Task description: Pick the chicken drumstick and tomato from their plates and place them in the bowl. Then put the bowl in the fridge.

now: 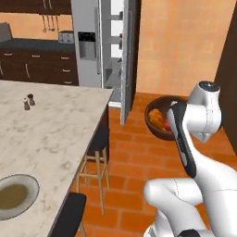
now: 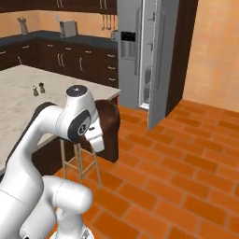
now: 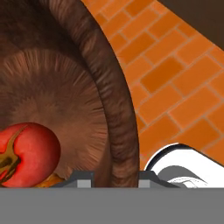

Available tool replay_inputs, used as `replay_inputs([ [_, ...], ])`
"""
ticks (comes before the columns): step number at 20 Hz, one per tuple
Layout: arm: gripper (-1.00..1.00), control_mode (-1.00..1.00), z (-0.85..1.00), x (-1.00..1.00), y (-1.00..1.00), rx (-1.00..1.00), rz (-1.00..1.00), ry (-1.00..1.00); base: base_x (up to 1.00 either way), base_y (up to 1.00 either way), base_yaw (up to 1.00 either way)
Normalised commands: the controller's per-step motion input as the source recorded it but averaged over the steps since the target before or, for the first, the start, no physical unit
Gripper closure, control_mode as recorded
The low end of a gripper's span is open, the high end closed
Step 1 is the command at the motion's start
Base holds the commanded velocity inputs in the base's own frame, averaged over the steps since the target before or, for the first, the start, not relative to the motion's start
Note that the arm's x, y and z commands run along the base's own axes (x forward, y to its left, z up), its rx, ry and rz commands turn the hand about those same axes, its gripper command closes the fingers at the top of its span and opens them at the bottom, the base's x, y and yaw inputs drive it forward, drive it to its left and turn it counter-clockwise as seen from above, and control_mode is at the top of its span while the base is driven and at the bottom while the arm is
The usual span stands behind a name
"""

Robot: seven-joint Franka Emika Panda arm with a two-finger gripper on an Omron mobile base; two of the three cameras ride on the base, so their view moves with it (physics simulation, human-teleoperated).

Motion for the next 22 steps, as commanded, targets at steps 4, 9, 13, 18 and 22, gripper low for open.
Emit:
replay_inputs([
  [4,1.00,1.00,0.00,0.00,0.00,0.00,0.00,0.00,1.00,-0.37,0.00],
  [9,1.00,1.00,0.00,0.00,0.00,0.00,0.00,0.00,1.00,-0.59,0.01],
  [13,1.00,1.00,0.00,0.00,0.00,0.00,0.00,0.00,1.00,-0.66,0.11],
  [18,1.00,1.00,0.00,0.00,0.00,0.00,0.00,0.00,1.00,-0.76,0.17],
  [22,1.00,1.00,0.00,0.00,0.00,0.00,0.00,0.00,1.00,-0.86,0.21],
])
